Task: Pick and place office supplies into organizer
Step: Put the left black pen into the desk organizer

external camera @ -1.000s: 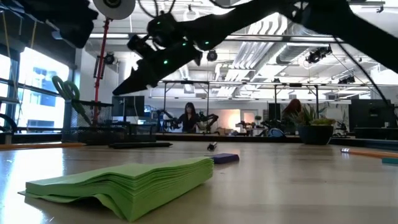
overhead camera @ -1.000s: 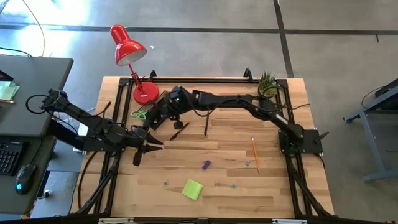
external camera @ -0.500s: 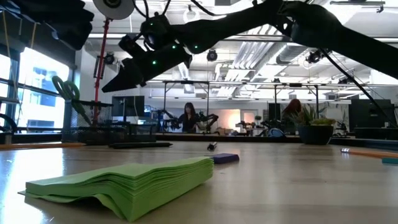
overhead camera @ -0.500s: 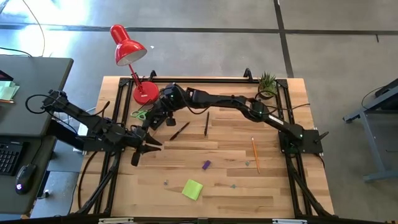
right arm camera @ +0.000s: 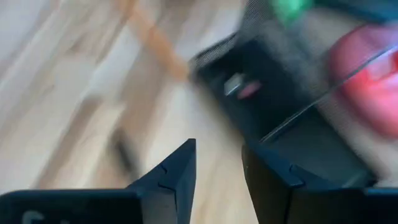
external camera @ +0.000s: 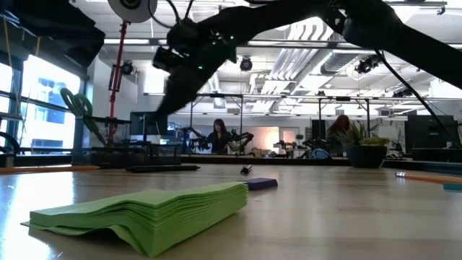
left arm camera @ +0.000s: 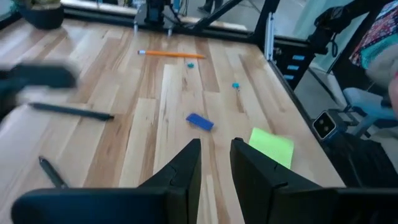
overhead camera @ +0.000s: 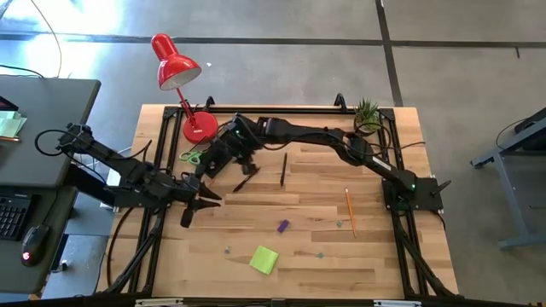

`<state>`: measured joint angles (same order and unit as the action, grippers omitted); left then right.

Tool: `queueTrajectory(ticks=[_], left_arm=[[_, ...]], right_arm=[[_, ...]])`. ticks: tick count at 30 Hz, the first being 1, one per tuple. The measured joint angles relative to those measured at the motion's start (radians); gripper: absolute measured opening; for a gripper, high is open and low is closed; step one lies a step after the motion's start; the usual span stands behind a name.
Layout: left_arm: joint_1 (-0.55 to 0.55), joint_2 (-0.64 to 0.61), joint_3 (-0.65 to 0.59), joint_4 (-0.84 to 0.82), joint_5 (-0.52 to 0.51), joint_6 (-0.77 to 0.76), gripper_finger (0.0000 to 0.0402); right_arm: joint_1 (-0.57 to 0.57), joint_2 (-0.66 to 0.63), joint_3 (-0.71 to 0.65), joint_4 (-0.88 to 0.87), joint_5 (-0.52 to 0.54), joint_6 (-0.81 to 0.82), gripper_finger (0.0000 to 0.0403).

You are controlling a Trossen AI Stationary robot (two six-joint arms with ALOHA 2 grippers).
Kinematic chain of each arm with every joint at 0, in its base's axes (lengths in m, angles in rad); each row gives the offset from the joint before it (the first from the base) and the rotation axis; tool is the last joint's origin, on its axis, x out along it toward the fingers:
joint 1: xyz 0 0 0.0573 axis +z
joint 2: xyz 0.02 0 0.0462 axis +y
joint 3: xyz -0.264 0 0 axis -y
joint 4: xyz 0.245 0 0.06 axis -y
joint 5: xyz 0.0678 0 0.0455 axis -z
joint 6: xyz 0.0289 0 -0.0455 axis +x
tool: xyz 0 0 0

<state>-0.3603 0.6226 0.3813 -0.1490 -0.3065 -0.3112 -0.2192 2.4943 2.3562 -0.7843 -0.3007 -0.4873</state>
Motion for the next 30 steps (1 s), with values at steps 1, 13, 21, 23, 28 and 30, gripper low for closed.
queueTrajectory(ticks=[1, 13, 21, 23, 28, 30], left_arm=[[0.0, 0.002, 0.0, -0.002, -0.008, -0.001, 0.0074], [0.0, 0.005, 0.0, -0.014, -0.026, -0.027, 0.0074], [0.0, 0.005, 0.0, -0.039, -0.027, -0.027, 0.0074], [0.0, 0.005, 0.0, -0.038, -0.027, -0.027, 0.0074], [0.0, 0.005, 0.0, -0.038, -0.027, -0.027, 0.0074], [0.0, 0.005, 0.0, -0.038, -0.027, -0.027, 0.0074]], right_arm=[[0.0, 0.0, 0.0, -0.055, -0.016, -0.02, 0.0125], [0.06, 0.014, -0.177, 0.014, 0.081, -0.176, 0.0126], [0.069, 0.014, -0.195, 0.025, 0.087, -0.191, 0.0121], [0.069, 0.014, -0.195, 0.022, 0.087, -0.192, 0.0108], [0.068, 0.023, -0.195, 0.014, 0.083, -0.194, 0.0059], [0.069, 0.032, -0.193, 0.014, 0.078, -0.203, 0.0044]])
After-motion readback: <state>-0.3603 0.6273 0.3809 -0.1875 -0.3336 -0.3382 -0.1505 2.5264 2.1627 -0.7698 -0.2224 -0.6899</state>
